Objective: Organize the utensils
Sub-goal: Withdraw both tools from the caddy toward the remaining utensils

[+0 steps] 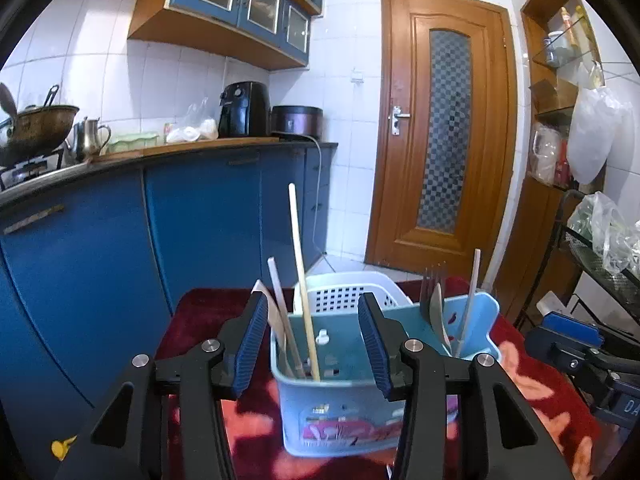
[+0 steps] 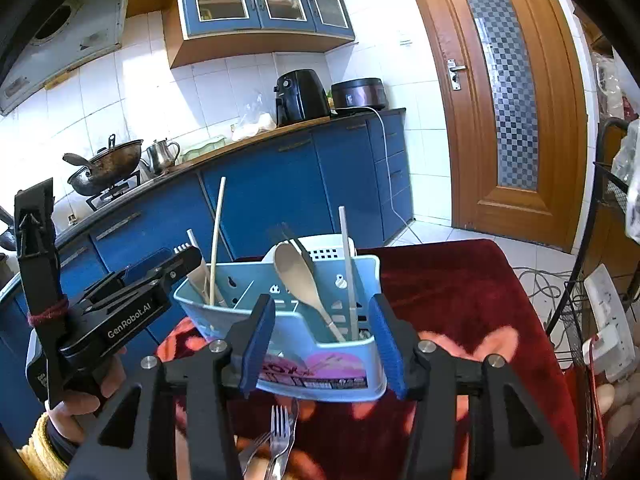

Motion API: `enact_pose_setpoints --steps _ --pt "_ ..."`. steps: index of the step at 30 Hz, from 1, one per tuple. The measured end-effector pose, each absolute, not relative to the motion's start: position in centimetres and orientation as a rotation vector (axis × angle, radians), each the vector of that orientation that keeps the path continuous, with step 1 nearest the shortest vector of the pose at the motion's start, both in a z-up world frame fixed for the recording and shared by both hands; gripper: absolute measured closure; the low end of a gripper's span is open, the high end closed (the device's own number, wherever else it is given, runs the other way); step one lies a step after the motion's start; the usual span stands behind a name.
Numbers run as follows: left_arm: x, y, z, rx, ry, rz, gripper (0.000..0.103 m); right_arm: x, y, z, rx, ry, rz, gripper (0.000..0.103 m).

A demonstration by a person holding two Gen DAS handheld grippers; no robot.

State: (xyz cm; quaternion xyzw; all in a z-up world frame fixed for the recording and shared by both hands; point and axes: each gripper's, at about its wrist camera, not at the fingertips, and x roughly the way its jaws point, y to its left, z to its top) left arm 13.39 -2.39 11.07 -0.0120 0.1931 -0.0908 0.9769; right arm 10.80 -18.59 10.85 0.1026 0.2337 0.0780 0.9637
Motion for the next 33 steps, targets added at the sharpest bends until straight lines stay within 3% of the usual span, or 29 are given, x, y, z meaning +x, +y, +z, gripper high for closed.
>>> enact_pose_setpoints --steps 33 --pt "6.9 -0.5 4.8 -0.038 0.715 -0.18 0.052 4.3 -20.2 5.3 0.312 0.629 0.107 0.042"
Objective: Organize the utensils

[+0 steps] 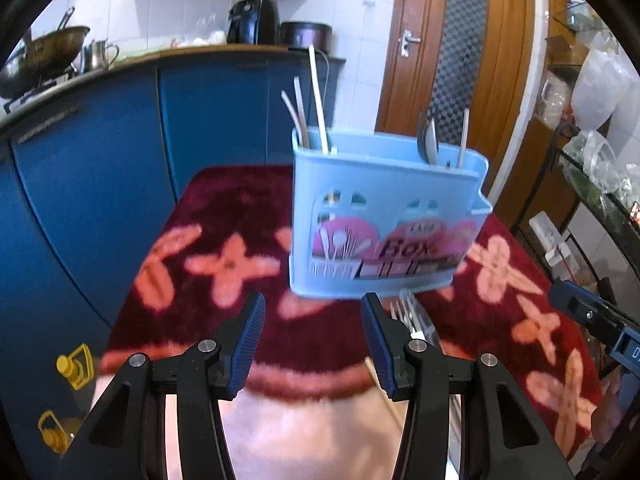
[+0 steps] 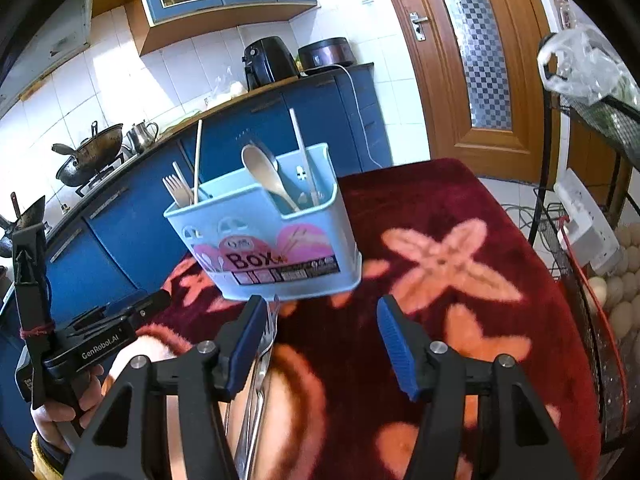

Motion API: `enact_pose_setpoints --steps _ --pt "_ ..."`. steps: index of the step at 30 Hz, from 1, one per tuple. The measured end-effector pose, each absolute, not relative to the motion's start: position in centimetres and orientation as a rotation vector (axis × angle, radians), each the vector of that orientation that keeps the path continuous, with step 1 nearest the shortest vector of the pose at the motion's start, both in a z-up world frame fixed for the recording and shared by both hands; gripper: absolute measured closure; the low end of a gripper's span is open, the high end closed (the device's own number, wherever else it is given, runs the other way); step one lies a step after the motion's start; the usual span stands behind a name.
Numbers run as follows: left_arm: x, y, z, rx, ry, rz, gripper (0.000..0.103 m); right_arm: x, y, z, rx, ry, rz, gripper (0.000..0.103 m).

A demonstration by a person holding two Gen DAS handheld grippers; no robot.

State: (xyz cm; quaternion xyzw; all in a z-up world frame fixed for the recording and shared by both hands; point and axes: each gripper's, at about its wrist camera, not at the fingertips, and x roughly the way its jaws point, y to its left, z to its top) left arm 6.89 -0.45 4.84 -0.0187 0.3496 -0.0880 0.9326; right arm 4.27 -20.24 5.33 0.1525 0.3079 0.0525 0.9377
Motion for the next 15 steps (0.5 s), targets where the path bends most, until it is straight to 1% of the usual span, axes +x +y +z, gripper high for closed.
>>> enact_pose_setpoints --steps 15 --pt "5.8 -1.5 2.3 -0.035 0.834 -0.223 0.052 3.2 -20.5 2.9 0.342 0.69 0.1 0.042"
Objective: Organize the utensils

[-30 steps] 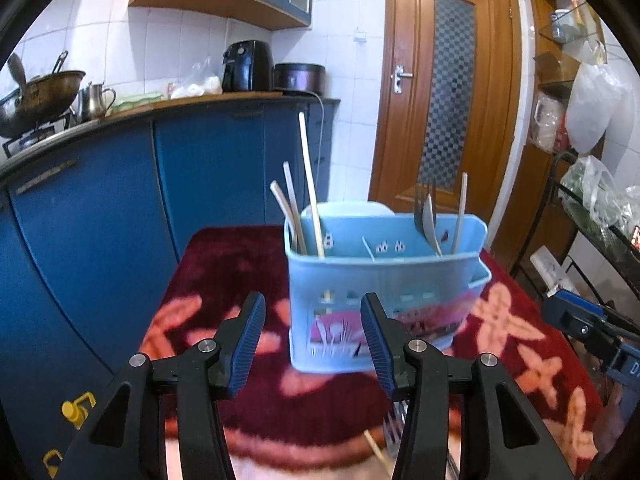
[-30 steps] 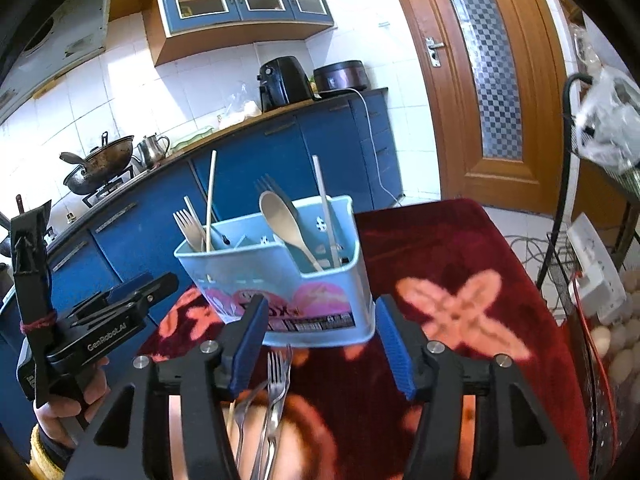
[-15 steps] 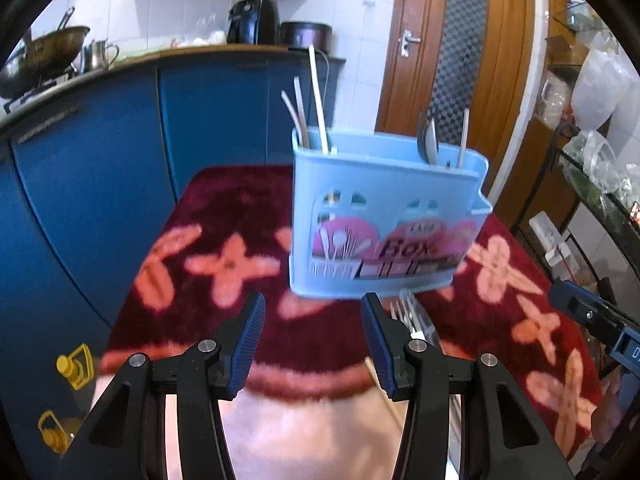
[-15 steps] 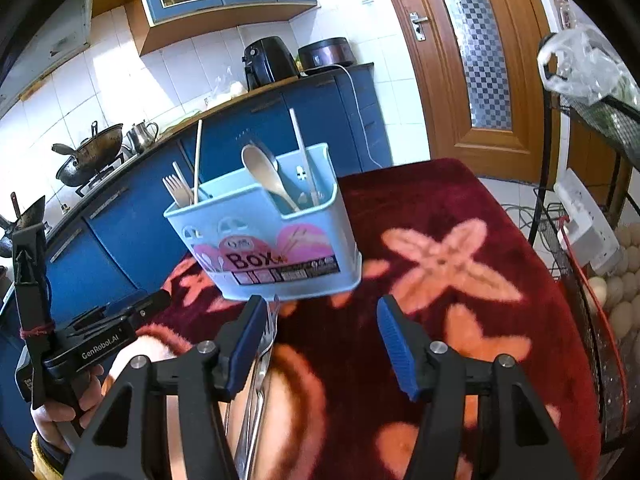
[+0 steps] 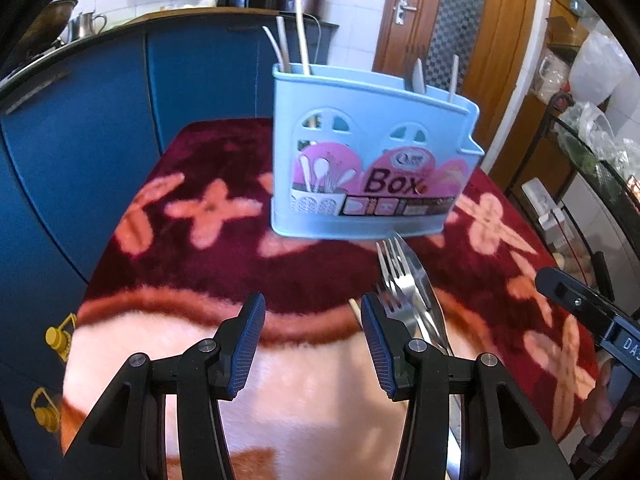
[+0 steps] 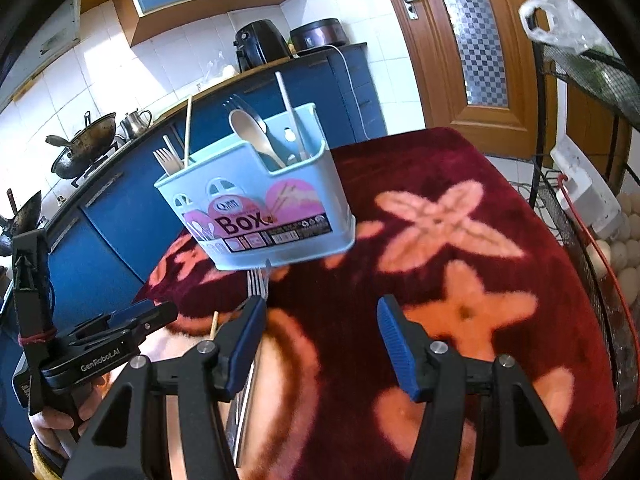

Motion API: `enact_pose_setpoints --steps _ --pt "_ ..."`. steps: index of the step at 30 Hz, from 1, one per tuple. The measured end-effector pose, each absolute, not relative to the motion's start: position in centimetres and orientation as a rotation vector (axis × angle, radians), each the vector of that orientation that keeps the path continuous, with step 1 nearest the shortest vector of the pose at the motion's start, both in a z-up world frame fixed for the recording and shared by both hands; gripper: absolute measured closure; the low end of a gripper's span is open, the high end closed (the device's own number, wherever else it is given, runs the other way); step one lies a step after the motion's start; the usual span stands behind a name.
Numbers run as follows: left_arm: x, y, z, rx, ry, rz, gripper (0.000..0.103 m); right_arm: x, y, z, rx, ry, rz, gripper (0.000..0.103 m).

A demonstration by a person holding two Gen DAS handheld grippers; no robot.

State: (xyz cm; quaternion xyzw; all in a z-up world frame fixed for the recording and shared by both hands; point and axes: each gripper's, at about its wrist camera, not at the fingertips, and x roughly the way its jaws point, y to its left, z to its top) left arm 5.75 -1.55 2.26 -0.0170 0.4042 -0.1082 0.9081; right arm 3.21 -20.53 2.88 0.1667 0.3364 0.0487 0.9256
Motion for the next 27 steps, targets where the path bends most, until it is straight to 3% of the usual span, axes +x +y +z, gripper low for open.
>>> enact_pose_setpoints --steps 25,27 --pt "6.0 -8.8 0.7 0.183 0.86 -0.276 0.052 1.5 -24.5 0.4 0.417 0.702 0.057 0.042" --pt "6.2 -9.1 0.4 0.199 0.866 -0.274 0.067 1.4 -24.9 0.2 0.43 0.701 0.055 0.042"
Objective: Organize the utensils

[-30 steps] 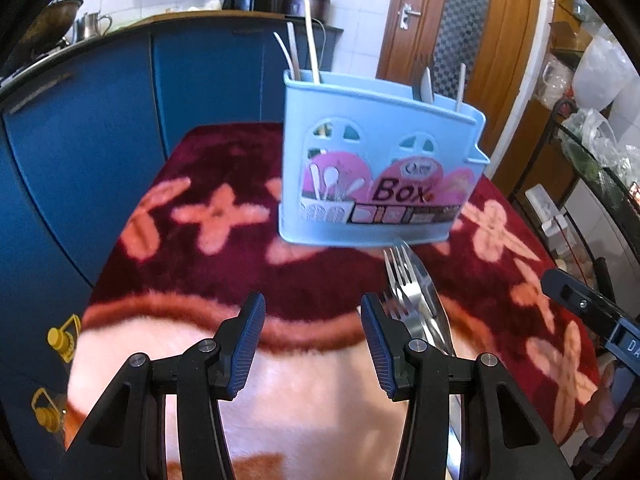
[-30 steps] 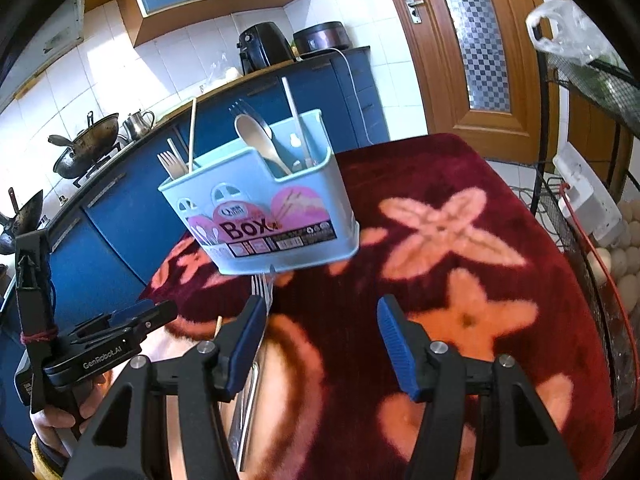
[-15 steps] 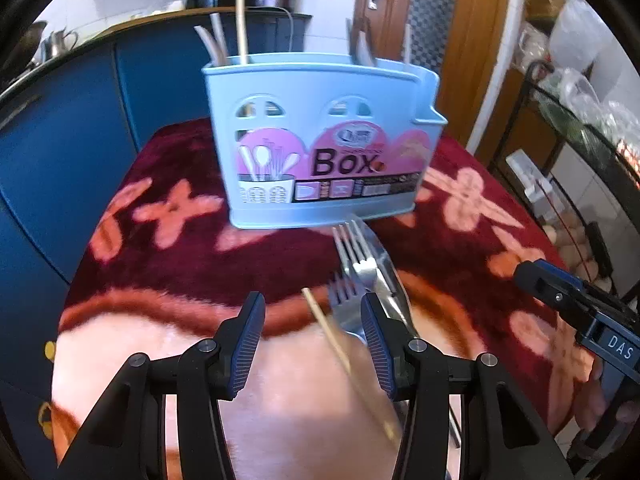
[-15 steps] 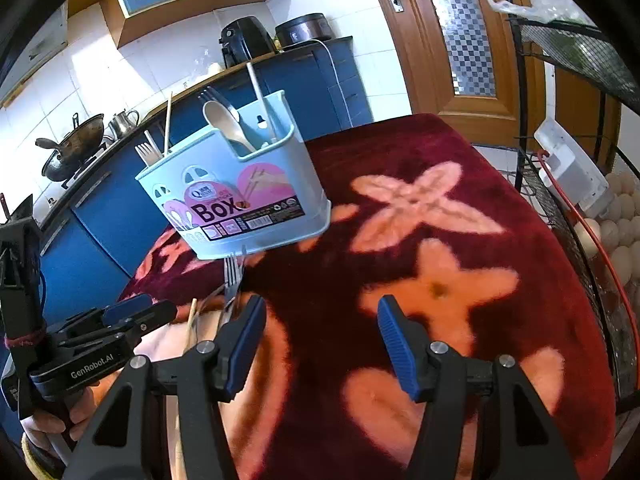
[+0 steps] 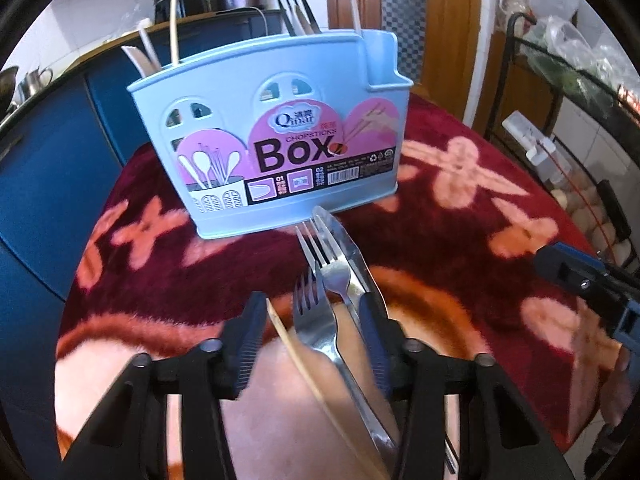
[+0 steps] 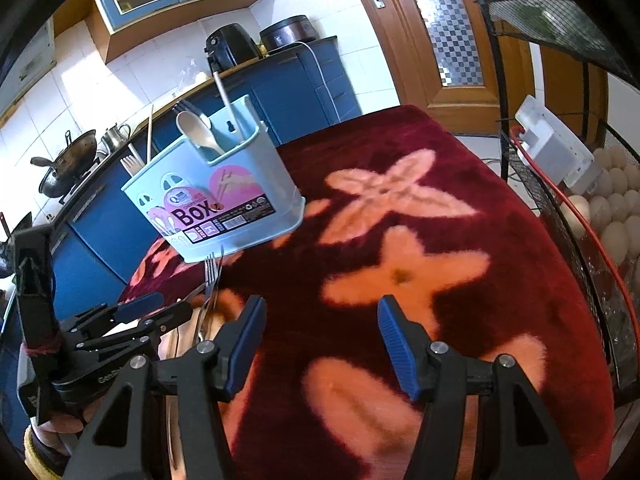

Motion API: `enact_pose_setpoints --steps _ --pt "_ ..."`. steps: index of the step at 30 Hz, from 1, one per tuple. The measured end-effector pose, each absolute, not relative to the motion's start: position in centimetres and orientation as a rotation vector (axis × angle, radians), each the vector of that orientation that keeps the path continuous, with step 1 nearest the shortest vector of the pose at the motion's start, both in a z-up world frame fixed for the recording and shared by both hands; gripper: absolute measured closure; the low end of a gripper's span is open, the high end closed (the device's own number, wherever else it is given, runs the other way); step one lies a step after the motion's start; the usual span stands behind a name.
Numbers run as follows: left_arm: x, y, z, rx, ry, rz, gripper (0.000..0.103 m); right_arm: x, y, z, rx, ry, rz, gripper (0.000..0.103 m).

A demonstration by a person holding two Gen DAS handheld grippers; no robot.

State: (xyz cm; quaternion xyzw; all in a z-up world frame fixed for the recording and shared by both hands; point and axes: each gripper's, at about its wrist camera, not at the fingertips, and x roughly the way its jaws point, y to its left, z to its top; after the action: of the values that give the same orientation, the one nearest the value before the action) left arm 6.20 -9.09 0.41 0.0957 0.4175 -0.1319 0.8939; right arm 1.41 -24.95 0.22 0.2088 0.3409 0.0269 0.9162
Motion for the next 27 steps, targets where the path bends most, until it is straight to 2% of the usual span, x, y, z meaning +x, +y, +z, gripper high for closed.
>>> enact_pose_setpoints --steps 3,8,11,27 --pt "6.7 -9.2 -0.2 0.194 0.894 -0.267 0.082 1.3 -25.4 0.0 0.444 0.701 0.054 0.042" --pt "7.1 -8.7 -0.4 0.16 0.902 -0.256 0.09 1.5 -25.5 -0.2 0.454 0.706 0.057 0.042" --pt "7.2 -7.7 -0.2 0.097 0.903 -0.263 0.098 1.6 -25.4 -0.3 0.456 0.712 0.061 0.042" --pt "5.9 -2.0 2.5 -0.133 0.822 -0.29 0.098 2.4 -22.5 0.4 0.409 0.744 0.098 0.042"
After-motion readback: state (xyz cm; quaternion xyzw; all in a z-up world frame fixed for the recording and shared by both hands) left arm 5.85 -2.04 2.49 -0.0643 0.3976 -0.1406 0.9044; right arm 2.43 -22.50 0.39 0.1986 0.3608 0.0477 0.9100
